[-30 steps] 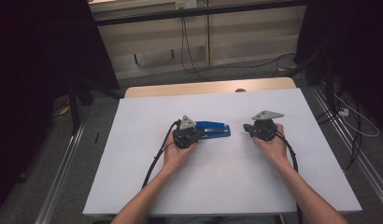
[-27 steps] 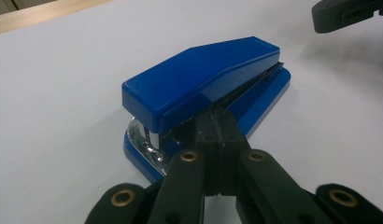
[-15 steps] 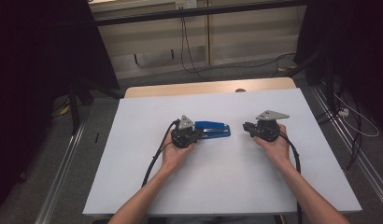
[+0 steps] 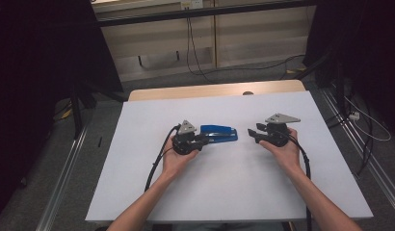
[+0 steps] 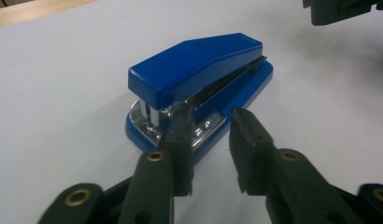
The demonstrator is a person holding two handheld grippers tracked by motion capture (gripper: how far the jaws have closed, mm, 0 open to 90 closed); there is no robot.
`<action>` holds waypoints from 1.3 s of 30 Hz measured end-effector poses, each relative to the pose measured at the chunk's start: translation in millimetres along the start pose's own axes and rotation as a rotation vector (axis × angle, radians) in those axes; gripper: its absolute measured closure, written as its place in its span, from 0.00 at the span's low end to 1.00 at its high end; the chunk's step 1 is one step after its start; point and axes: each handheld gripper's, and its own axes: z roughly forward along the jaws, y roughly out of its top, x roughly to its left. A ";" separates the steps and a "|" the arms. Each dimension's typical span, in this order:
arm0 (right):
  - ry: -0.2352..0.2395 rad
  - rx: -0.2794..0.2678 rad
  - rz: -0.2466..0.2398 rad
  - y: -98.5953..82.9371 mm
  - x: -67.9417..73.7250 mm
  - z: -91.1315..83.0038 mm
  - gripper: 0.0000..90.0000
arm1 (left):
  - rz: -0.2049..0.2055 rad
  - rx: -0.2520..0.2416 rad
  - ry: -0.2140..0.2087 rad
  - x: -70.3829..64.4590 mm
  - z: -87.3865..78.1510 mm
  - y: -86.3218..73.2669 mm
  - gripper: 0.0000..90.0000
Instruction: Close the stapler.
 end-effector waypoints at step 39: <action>-0.052 -0.120 -0.007 -4.3 25.4 -39.2 0.07 | -0.044 -0.134 0.148 6.9 -77.8 -18.4 0.06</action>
